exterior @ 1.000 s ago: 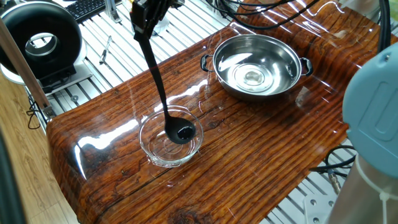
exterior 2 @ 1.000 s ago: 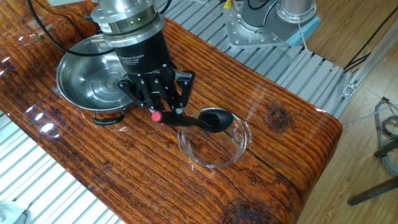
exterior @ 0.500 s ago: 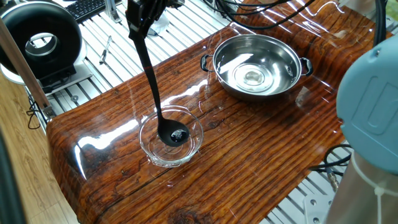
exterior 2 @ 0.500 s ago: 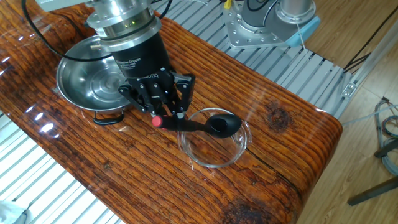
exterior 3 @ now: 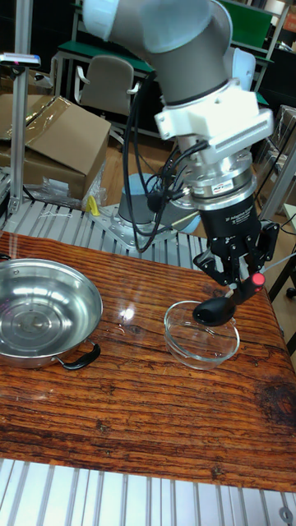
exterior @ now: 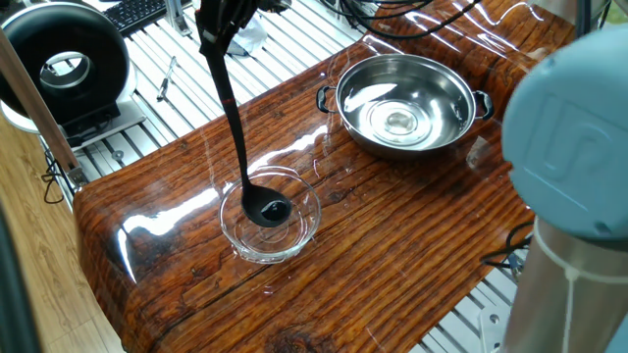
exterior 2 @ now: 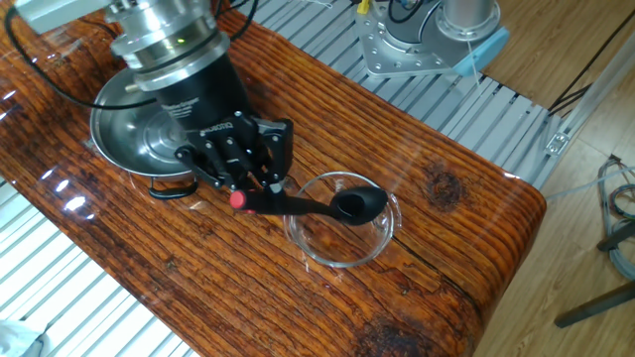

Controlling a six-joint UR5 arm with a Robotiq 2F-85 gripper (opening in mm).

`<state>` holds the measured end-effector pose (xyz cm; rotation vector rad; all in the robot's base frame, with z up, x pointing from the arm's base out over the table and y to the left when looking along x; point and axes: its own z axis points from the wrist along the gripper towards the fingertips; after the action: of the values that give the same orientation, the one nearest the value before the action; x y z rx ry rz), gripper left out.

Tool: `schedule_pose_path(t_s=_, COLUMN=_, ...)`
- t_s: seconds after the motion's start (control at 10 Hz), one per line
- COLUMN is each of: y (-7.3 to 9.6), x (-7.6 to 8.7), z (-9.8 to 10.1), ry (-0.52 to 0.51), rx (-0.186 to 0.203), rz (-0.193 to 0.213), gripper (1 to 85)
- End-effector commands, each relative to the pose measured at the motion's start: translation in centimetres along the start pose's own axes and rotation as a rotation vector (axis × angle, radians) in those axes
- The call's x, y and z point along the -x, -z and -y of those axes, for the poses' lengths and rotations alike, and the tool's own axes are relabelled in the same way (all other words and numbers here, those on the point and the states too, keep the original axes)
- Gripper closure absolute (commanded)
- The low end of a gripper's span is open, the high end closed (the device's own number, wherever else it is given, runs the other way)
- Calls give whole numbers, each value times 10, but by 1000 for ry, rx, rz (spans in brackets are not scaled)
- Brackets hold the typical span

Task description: Scoop water with a large spoon from one bowl to another

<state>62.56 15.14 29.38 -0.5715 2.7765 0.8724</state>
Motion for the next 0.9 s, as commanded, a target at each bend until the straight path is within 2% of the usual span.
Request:
schedule_pose_path(t_s=0.0, y=4, x=4, z=2, ry=24, rx=61, rz=18, gripper=847)
schedule_pose_path(t_s=0.4, y=2, x=-1, z=13, ry=51, rx=111, rz=34, gripper=847)
schedule_pose_path(t_s=0.8, y=5, x=-2, z=6, ry=41, rx=163, rz=49, gripper=847)
